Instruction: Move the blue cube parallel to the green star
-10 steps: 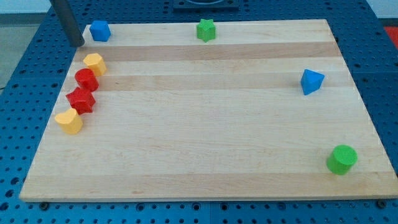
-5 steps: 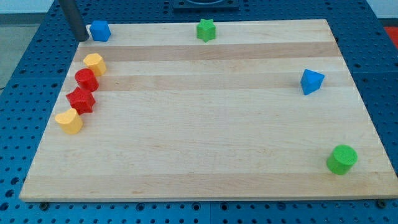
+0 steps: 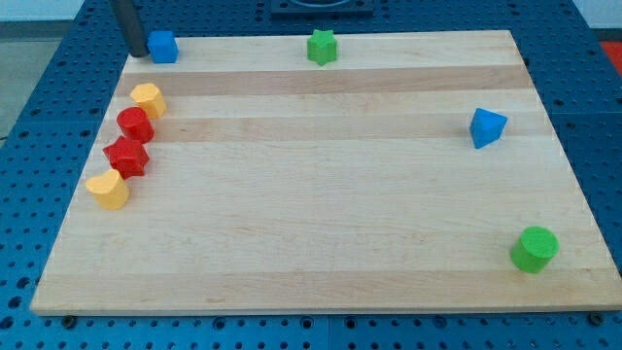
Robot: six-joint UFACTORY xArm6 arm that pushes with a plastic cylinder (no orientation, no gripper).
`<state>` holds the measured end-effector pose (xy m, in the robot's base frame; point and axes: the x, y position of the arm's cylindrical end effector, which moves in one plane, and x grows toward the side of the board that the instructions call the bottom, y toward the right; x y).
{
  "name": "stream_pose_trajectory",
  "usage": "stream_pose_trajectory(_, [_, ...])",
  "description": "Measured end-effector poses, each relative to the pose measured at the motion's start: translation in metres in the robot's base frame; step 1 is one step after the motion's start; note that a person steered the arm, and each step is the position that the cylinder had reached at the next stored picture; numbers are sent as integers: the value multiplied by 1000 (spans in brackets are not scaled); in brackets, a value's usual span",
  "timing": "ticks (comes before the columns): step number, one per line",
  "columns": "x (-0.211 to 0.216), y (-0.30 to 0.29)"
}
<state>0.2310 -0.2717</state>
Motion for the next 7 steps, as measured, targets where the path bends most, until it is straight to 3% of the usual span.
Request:
stream_pose_trajectory(1, [6, 30])
stream_pose_trajectory(4, [-14, 10])
stream_pose_trajectory(7, [-8, 93])
